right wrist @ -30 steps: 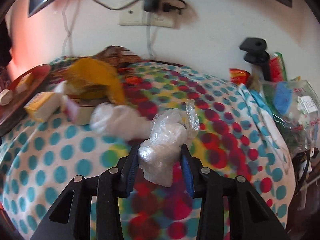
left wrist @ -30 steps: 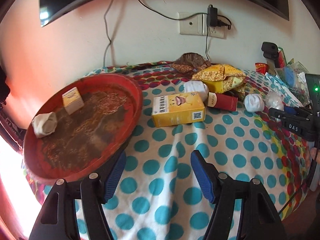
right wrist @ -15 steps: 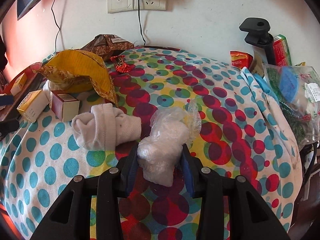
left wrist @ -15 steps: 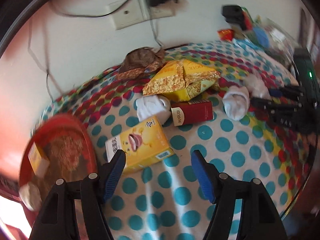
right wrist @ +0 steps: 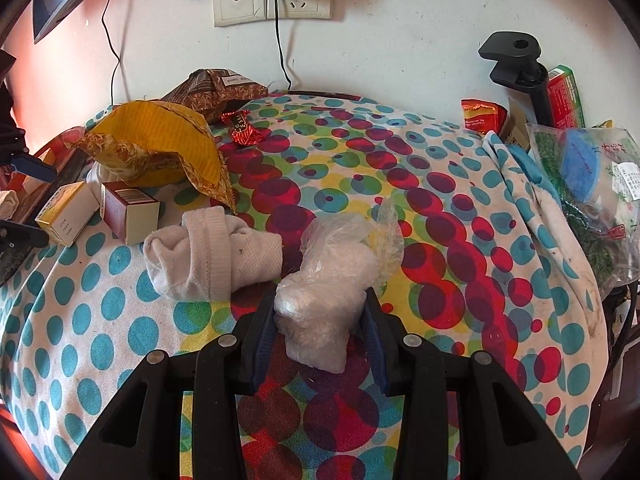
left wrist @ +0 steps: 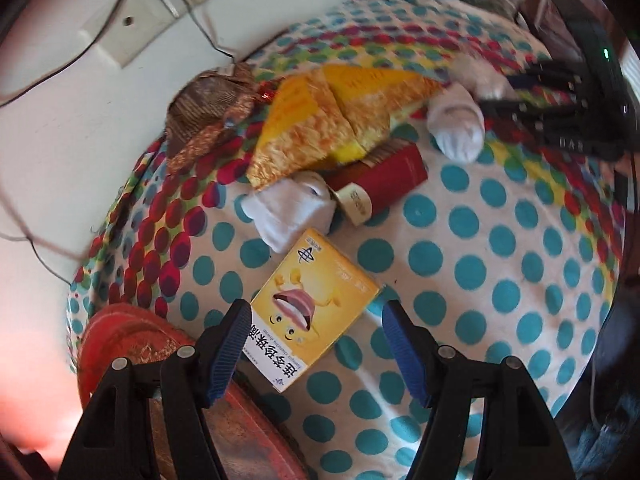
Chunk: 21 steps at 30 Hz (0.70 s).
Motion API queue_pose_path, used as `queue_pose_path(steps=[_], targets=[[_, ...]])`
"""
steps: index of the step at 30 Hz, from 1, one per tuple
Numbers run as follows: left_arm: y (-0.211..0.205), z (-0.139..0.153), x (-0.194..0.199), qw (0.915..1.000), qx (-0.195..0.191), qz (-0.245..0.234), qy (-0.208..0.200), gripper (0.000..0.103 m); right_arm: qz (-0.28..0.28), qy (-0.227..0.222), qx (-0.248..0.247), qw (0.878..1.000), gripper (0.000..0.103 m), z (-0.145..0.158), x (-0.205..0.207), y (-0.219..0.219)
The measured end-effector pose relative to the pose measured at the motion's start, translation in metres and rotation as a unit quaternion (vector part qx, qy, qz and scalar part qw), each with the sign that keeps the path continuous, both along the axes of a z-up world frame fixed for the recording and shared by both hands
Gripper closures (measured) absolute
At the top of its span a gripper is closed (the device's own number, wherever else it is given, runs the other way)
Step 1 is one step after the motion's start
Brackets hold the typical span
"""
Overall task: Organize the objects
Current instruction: 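Reach the left tool to the lying yellow medicine box and grasp it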
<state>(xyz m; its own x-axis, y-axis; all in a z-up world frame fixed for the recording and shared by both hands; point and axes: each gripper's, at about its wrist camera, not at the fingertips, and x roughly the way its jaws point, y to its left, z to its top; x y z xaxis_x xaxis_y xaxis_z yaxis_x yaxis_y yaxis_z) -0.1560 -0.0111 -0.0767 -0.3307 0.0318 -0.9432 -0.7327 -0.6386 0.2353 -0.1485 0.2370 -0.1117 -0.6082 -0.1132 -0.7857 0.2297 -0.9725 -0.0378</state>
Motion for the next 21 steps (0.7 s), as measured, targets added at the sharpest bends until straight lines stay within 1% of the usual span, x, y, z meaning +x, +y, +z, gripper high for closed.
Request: queue_pose_path(steps=[1,3,5,6,8,12,14,15,17,18,20,21], targets=[[-0.001,-0.003,-0.002,0.9999,-0.007,-0.005,-0.006,0.033,0.0,0.0,-0.001,1.0,0.065,0.0,0.0,0.0],[-0.004,-0.008,-0.007,0.9999,-0.011,0.0,-0.01,0.033,0.0,0.0,-0.001,1.0,0.065,0.0,0.0,-0.001],[-0.008,-0.012,-0.014,0.9996,0.001,0.014,-0.023,0.033,0.0,0.0,0.0,1.0,0.065,0.0,0.0,-0.001],[-0.008,-0.013,-0.016,0.9996,0.005,0.018,-0.021,0.031,0.0,0.0,0.0,1.0,0.065,0.0,0.0,-0.001],[-0.007,-0.014,-0.011,0.9999,0.012,0.012,0.003,0.031,0.0,0.0,-0.001,1.0,0.065,0.0,0.0,-0.001],[0.001,-0.016,-0.003,0.9986,0.015,0.018,0.047,0.031,0.0,0.0,0.0,1.0,0.065,0.001,0.0,-0.001],[0.005,-0.017,0.001,0.9975,0.022,0.026,0.061,0.033,0.0,0.0,0.0,1.0,0.065,0.001,0.0,0.0],[0.007,-0.016,0.001,0.9972,0.027,0.033,0.061,0.033,0.0,0.0,0.001,1.0,0.065,0.001,0.0,-0.001],[0.009,-0.011,0.002,0.9963,0.058,0.046,0.044,0.033,0.0,0.0,0.001,1.0,0.064,0.001,0.0,0.0],[0.01,-0.006,0.003,0.9953,0.08,0.05,0.023,0.033,0.0,0.0,0.001,1.0,0.063,0.001,0.0,-0.001],[0.016,0.005,0.01,0.9913,0.124,0.041,-0.016,0.033,0.0,0.0,0.0,1.0,0.063,0.0,0.0,0.0],[0.018,0.008,0.011,0.9902,0.133,0.036,-0.023,0.033,0.0,0.0,0.001,1.0,0.063,0.0,0.0,-0.001]])
